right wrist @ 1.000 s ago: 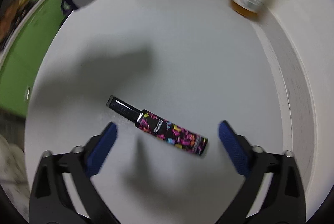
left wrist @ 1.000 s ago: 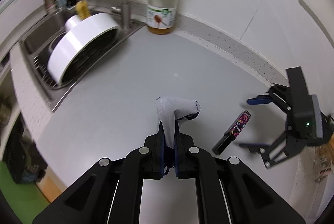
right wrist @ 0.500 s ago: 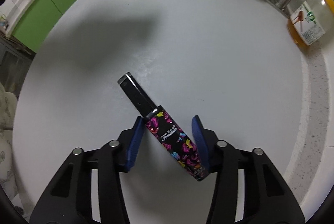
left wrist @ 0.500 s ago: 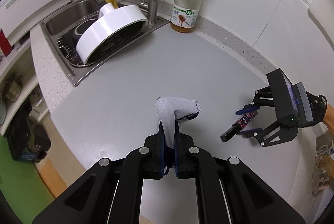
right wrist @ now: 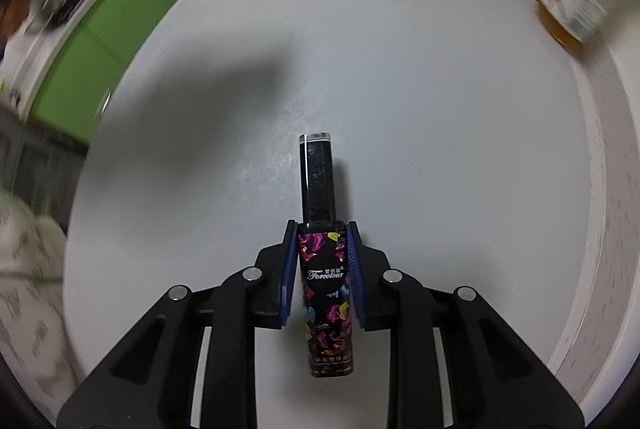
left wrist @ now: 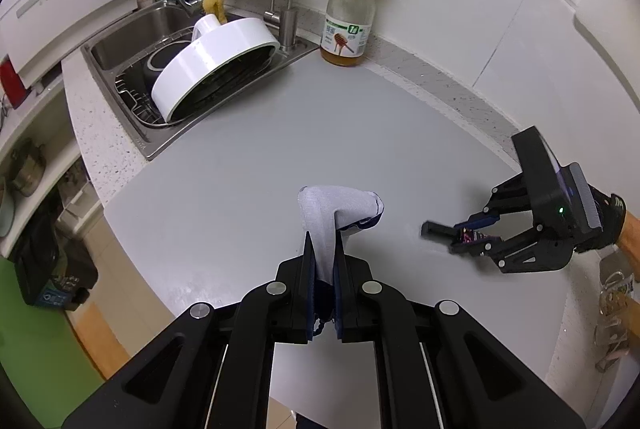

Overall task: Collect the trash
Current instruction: 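Grasp the black patterned marker with the right tool while the left tool holds the sock, then carry the sock and marker to the pink wastebasket and drop them in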

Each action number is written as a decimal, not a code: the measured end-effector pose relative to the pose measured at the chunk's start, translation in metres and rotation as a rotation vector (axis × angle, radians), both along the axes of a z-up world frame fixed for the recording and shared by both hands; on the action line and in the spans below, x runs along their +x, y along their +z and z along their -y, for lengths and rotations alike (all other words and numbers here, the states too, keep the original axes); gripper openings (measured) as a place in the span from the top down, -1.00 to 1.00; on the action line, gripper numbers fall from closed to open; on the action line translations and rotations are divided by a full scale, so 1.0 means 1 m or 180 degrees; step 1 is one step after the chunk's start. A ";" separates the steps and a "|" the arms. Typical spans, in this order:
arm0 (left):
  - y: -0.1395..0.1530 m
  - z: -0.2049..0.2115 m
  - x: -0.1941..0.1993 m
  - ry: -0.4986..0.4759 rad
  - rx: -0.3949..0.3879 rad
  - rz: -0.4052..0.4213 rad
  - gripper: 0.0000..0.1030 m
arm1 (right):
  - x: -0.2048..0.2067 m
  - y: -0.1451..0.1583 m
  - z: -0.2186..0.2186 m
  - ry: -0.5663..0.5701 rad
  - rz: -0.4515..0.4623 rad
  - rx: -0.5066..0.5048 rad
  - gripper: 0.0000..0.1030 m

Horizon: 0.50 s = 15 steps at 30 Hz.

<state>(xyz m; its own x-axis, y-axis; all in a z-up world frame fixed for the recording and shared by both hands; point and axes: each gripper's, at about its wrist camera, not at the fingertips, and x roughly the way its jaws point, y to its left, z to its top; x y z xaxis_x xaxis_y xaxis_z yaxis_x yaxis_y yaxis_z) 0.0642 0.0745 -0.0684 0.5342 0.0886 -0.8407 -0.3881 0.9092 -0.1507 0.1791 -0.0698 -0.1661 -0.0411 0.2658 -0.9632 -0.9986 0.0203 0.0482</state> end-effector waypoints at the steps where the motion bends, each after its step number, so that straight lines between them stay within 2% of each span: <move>1: 0.001 0.002 -0.002 0.0001 0.0003 0.0011 0.86 | -0.001 0.005 0.003 -0.0078 0.0015 0.0046 0.55; 5: 0.009 0.011 -0.020 0.0009 0.0019 0.0063 0.86 | -0.007 0.034 0.016 -0.0473 0.0118 0.0320 0.55; 8: 0.014 0.014 -0.040 0.0067 0.0033 0.0092 0.86 | -0.030 0.062 0.018 -0.0707 0.0150 0.0566 0.56; 15: 0.024 0.008 -0.111 0.0368 0.0087 0.0111 0.86 | -0.105 0.114 -0.008 -0.0746 0.0080 0.1055 0.56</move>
<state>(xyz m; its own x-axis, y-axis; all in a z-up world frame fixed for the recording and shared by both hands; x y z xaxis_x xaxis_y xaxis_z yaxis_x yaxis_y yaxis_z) -0.0467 0.0670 -0.0446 0.5479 0.1741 -0.8182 -0.4856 0.8626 -0.1416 0.0738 -0.0617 -0.0526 0.0800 0.5616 -0.8236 -0.9698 0.2350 0.0660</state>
